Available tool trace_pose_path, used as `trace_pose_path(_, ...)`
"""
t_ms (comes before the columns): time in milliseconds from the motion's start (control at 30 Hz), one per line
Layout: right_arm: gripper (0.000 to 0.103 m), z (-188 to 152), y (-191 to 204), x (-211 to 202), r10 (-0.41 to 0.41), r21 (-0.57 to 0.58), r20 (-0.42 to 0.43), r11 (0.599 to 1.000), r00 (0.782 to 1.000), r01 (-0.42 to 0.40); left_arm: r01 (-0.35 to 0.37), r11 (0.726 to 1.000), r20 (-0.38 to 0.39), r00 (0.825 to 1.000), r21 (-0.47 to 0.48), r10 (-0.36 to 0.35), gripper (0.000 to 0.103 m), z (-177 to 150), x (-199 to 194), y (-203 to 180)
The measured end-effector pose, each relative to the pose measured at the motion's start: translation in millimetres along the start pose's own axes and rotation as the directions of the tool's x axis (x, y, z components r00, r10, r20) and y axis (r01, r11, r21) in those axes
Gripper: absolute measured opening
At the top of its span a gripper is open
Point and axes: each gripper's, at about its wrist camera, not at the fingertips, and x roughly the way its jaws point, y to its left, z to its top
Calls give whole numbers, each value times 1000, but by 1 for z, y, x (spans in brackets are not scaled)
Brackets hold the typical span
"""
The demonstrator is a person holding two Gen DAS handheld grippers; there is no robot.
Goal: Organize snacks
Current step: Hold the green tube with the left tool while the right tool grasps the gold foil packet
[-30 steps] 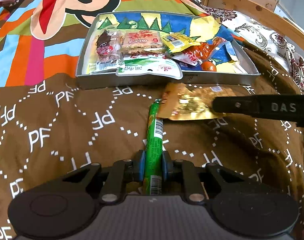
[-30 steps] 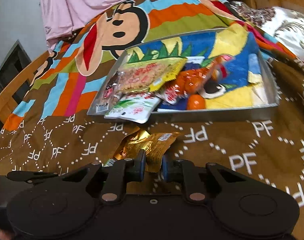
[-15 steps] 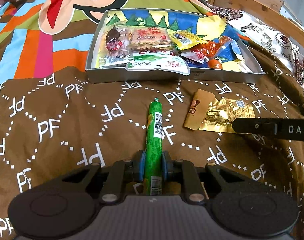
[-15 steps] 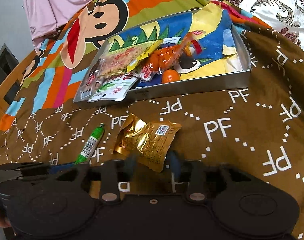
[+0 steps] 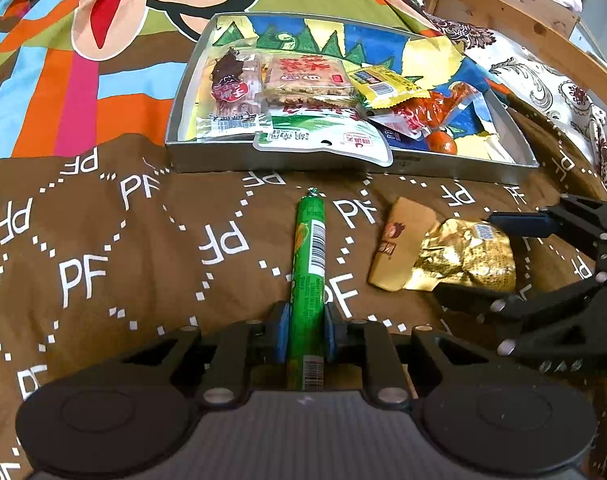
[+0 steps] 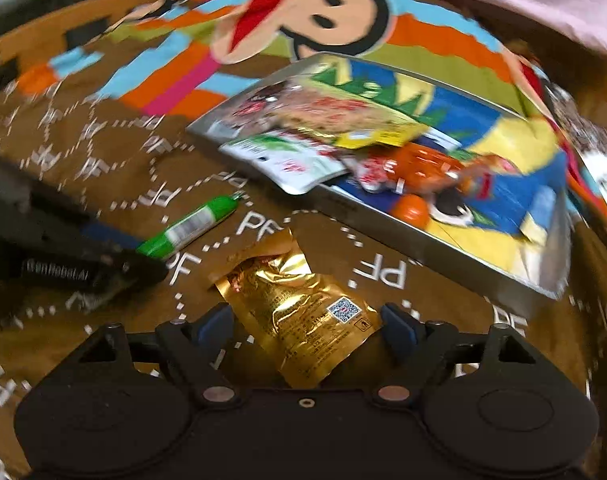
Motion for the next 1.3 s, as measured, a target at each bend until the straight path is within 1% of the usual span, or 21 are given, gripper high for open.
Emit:
trace_pose_path(100,83,-2,7,6,-6,-65,-2,998,1000,6,-2,1000,3,1000,10,2,20,2,2,-1)
trace_pose_path(200,84,-2,16,6,-37,-133,21,990,999,39,-3,1000,3,1000,18,3,20,3,4,-2)
trace_pose_path(300,90,-1,22,5,-67,-214,50,974,997,76,-4,1000,3,1000,23,4,20,3,4,-2)
trace_pose_path(367,94,-2,25,7,-70,-266,56,960,996,83,-4,1000,4,1000,25,4,20,3,4,-2)
trace_pose_path(433,94,-1,23,11,-54,-280,55,958,997,67,-3,1000,4,1000,25,3,20,3,4,-2)
trace_pose_path(500,94,0,17,12,-30,-255,48,966,998,41,-3,1000,4,1000,26,3,20,3,4,-3)
trace_pose_path(567,87,-1,12,14,4,-219,33,976,999,4,-4,1000,4,1000,28,4,20,3,4,-3)
trace_pose_path(633,85,-2,9,16,22,-161,19,987,1000,-19,-6,1000,6,1000,30,6,20,3,5,-3)
trace_pose_path(700,83,-5,10,17,24,-128,24,992,999,-20,-10,999,8,1000,35,10,20,2,5,-4)
trace_pose_path(733,80,-5,11,16,22,-124,25,992,999,-19,-11,999,9,1000,38,11,20,2,5,-4)
trace_pose_path(833,68,-7,17,13,16,-114,23,993,1000,-14,-15,999,11,1000,50,15,20,1,4,-5)
trace_pose_path(900,62,-8,23,10,-2,-105,22,994,1000,5,-20,998,13,1000,66,19,20,0,3,-7)
trace_pose_path(967,53,-9,29,6,-28,-113,24,993,999,30,-27,997,14,1000,77,26,19,-1,2,-8)
trace_pose_path(1000,50,-10,32,4,-42,-124,25,991,999,45,-28,997,13,1000,77,27,19,-2,2,-9)
trace_pose_path(1033,44,-11,36,2,-56,-137,27,989,998,60,-26,997,11,1000,75,25,19,-2,1,-8)
trace_pose_path(1067,40,-12,38,0,-71,-147,28,986,997,74,-23,997,8,1000,71,22,19,-3,0,-7)
trace_pose_path(1167,34,-17,46,-7,-114,-171,36,978,993,118,-8,999,-5,1000,41,8,19,-5,-4,-3)
trace_pose_path(1300,32,-21,50,-15,-155,-171,57,972,986,162,9,1000,-9,1000,-2,-9,19,-8,-10,2)
